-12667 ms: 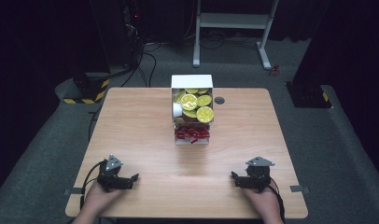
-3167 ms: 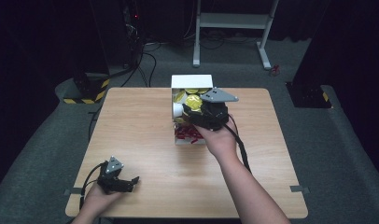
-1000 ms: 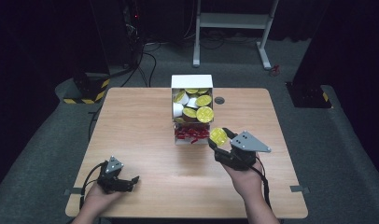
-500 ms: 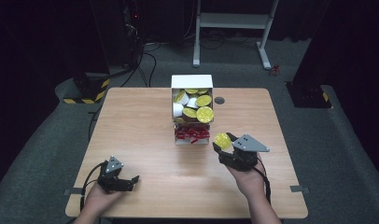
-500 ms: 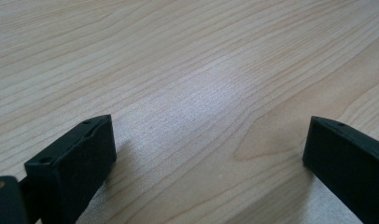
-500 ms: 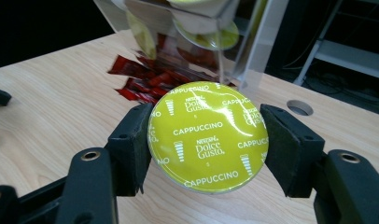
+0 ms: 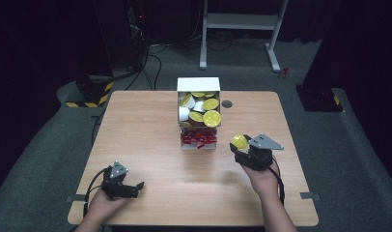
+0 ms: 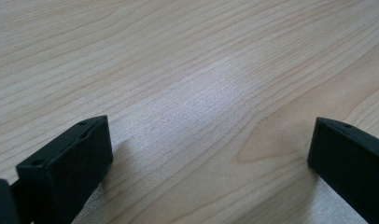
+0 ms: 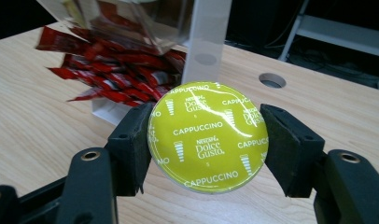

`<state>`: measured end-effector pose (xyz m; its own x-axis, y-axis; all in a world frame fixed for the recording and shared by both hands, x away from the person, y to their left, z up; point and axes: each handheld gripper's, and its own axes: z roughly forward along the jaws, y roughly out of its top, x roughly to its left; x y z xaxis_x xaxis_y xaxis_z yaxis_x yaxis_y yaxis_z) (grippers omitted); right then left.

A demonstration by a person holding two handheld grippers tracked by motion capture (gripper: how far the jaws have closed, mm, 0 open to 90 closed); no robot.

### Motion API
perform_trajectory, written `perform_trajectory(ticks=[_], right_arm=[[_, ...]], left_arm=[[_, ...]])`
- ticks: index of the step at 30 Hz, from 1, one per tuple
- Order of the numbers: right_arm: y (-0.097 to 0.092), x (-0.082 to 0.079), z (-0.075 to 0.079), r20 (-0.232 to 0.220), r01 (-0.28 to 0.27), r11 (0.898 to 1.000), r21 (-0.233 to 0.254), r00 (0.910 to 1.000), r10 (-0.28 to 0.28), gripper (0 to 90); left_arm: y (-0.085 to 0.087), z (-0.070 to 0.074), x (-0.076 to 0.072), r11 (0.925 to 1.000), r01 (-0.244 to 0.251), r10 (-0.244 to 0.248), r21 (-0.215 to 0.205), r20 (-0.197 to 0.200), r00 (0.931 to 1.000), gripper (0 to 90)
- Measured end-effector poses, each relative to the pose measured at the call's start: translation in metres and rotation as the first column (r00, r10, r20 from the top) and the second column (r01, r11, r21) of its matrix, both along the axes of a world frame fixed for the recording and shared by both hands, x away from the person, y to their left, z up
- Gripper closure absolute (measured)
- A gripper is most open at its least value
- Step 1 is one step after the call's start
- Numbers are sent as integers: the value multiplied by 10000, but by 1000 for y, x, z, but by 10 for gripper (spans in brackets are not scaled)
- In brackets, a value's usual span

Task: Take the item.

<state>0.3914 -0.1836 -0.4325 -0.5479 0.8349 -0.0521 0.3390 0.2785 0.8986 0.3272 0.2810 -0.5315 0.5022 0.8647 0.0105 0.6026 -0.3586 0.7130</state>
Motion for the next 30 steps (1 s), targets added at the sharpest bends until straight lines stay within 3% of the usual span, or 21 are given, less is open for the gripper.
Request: perform_trajectory(ticks=[13,30], right_arm=[[-21,18,-16,-458,1070,9942,-78,9932,-1072,382],[-25,39,-47,-1185,1607,9845,-702,9786,-1682,383]], left_arm=[[1,0,0,9999,-111,112,-40,7,9999,5],[2,0,0,9994,-337,337,-93,30,9994,24]])
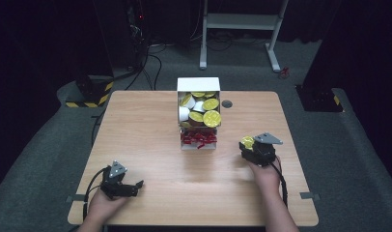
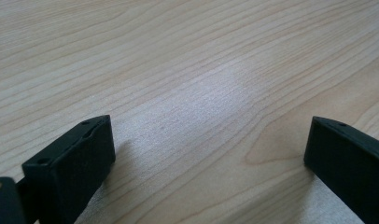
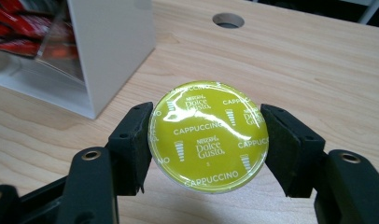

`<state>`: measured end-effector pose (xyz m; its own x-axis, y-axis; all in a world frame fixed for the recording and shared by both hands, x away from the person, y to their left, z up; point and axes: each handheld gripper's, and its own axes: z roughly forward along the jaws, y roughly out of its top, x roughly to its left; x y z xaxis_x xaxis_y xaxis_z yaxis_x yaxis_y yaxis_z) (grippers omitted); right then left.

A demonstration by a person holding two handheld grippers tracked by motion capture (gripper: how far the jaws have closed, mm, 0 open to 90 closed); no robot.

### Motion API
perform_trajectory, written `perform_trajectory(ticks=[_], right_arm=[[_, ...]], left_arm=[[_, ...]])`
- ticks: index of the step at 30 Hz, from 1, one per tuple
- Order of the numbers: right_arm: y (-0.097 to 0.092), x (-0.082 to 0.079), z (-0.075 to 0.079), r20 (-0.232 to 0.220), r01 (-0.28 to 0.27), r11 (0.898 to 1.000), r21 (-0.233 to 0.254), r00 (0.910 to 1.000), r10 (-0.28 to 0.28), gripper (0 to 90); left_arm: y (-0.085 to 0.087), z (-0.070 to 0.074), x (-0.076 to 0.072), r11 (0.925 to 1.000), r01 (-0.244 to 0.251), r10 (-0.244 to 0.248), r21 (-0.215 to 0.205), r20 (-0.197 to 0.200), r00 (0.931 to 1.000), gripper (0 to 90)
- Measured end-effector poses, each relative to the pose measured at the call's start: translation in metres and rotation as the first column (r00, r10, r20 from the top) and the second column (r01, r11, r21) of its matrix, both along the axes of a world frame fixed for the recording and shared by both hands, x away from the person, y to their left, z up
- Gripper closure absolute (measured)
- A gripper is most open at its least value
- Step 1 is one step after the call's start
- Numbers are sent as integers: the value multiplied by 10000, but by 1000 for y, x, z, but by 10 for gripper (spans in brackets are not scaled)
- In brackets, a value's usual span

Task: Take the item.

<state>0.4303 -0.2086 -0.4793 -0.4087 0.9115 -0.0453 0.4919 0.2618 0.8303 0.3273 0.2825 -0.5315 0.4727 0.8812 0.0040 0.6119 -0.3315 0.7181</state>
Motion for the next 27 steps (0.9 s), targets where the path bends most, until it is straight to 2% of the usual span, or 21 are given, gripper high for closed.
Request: perform_trajectory(ticks=[8,11,19,27], right_arm=[[2,11,-14,-369,186,9993,-312,9991,-197,382],[2,16,-19,-647,306,9988,-373,9974,-330,382],[3,22,-30,-819,433,9957,-820,9954,-500,380],[0,24,-34,-891,458,9969,-641,9947,-514,356]], left_arm=[[-1,0,-1,9999,-106,106,19,48,9999,36],[0,0,-2,10000,-76,76,26,41,10000,40],[-1,0,-2,10000,-71,71,1,81,9999,56],[0,1,-2,10000,-35,35,10,77,10000,58]])
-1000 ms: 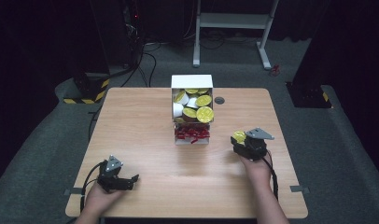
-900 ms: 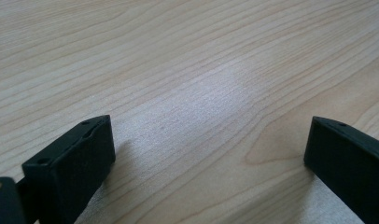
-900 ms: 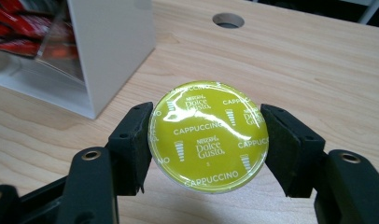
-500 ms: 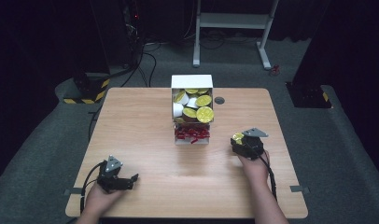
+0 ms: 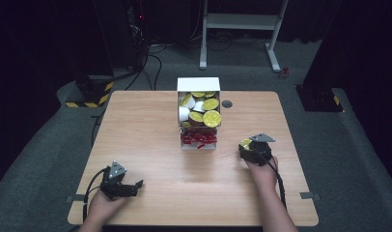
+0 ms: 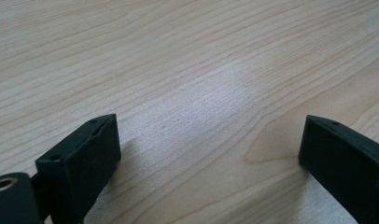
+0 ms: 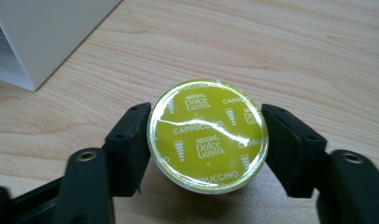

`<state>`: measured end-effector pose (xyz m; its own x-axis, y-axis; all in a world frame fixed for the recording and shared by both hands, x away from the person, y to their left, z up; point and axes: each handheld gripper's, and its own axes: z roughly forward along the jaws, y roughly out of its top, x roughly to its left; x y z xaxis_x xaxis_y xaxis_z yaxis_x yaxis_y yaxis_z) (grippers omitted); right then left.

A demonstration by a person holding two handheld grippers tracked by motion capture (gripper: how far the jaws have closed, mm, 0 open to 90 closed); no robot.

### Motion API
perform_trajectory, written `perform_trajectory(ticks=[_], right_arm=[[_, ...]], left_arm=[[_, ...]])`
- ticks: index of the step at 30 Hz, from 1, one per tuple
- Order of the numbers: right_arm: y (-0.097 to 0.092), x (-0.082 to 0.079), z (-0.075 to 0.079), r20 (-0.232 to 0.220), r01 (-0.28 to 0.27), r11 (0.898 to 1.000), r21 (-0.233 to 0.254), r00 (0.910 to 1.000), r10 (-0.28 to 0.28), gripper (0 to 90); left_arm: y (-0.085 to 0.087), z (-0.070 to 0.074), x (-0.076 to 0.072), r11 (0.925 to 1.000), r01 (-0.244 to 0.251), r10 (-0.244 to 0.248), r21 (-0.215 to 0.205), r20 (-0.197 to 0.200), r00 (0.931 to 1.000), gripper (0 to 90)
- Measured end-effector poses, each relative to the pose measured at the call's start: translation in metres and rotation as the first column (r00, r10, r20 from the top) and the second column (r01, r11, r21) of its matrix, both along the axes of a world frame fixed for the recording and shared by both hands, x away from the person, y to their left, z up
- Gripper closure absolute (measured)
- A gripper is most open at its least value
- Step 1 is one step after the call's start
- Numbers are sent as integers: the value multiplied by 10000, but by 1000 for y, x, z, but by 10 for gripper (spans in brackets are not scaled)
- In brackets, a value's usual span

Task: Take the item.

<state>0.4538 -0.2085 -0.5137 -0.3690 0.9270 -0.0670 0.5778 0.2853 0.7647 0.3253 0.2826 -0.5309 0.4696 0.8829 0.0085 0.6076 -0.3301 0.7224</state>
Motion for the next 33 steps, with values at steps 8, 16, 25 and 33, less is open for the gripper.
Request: perform_trajectory(ticks=[8,16,25,33], right_arm=[[2,2,1,-56,-82,9997,238,9999,84,214],[4,-5,9,65,-216,9983,541,9998,213,208],[5,-23,24,584,-481,9970,607,9973,446,201],[-1,-45,34,945,-527,9955,787,9945,452,191]], left_arm=[[0,0,0,10000,33,-33,-51,9,10000,71],[0,0,0,10000,31,-31,-73,23,10000,72],[0,0,0,10000,32,-32,-56,40,10000,79],[0,0,-1,10000,7,-7,-37,62,10000,86]])
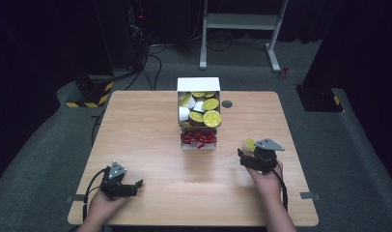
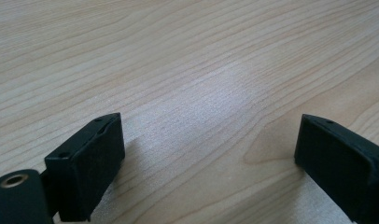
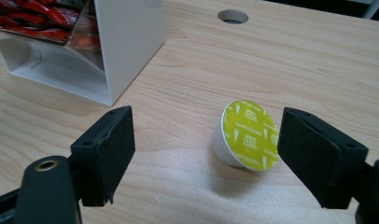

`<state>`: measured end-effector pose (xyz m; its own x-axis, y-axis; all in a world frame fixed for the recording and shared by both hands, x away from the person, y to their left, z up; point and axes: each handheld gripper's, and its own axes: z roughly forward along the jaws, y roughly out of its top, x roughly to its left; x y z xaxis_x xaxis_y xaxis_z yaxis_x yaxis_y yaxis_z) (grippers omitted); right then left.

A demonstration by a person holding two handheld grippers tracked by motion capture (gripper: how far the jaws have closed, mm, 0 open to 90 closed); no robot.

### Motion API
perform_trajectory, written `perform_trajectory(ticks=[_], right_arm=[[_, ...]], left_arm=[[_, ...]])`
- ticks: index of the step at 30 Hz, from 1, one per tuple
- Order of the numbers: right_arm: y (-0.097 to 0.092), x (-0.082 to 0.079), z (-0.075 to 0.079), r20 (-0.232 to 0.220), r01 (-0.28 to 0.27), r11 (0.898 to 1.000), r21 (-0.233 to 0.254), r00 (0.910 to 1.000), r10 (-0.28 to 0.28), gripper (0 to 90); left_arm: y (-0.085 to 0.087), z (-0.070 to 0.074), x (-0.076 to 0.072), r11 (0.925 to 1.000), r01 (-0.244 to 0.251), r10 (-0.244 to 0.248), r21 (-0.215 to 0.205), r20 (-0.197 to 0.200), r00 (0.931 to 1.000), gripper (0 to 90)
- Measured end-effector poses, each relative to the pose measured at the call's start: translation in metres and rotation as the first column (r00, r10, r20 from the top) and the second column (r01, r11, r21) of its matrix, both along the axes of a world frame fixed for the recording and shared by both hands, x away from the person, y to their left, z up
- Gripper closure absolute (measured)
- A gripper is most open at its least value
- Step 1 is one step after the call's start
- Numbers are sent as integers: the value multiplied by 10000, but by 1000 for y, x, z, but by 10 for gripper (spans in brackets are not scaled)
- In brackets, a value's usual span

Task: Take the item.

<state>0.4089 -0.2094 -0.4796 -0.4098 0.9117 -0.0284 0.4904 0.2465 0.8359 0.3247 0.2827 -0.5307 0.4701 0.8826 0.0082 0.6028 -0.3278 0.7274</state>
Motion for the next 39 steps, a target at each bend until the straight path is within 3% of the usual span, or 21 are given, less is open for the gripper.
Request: perform_trajectory(ticks=[9,16,18,21,27,28,32,39], right_arm=[[-7,-27,11,-23,-34,9992,388,10000,35,165],[-13,-46,7,-652,-30,9966,822,9978,84,150],[-12,-56,-2,-798,-303,9993,212,9963,319,139],[-11,-66,-17,-1341,-605,9980,-193,9893,574,136],[-4,-73,-44,-2028,-910,9948,-458,9760,799,125],[0,-74,-45,-1958,-991,9922,-756,9772,827,131],[8,-76,-45,-1973,-878,9934,-732,9777,719,128],[16,-73,-45,-1985,-1252,9891,-769,9741,1079,109]], left_arm=[[1,0,0,10000,62,-62,-29,6,10000,91],[0,0,1,10000,-31,31,-69,-19,10000,91],[-1,0,1,10000,-56,55,-52,-25,10000,92],[0,0,1,10000,-23,23,-76,-23,10000,92],[0,0,0,10000,12,-12,-37,9,10000,96],[1,0,0,10000,23,-23,-9,34,10000,98],[1,0,0,10000,58,-58,-35,44,10000,104],[2,0,-3,10000,-48,48,-9,75,10000,117]])
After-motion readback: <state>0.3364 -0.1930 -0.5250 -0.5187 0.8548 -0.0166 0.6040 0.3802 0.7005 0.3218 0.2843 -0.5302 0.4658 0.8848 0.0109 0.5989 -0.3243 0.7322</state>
